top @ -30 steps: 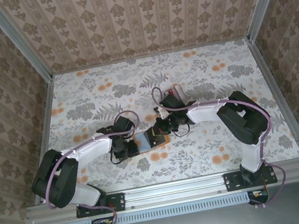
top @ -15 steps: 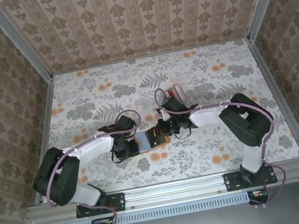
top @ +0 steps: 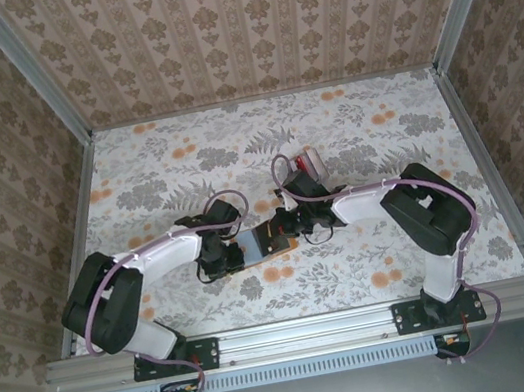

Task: Put the credit cards into the card holder

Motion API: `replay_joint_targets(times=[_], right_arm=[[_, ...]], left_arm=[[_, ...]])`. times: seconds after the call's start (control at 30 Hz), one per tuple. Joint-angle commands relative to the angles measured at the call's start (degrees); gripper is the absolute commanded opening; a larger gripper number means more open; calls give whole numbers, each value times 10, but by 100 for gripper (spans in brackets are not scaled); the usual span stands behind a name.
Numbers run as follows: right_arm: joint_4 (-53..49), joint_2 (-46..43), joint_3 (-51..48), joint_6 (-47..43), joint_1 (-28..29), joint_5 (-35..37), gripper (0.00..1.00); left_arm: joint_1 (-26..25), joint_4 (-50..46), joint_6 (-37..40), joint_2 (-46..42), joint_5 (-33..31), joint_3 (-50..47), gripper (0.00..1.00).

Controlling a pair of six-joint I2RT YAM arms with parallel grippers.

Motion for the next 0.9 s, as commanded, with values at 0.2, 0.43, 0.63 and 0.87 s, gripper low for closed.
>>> replay_joint_targets(times=[0.2,0.43,0.63,0.87], right_arm=[[-63,16,20,-16,37,58,0],[-117,40,64,-47,75,94,1],[-154,61,94,-70,84,98,6],[-179,85,129,-84,101,92,7]], left_arm=[[-30,232,7,122,63,-32,18],[-30,233,8,126,64,-25,18],[-31,236,7,124,62,-31,18],[-30,249,3,125,62,-36,18]])
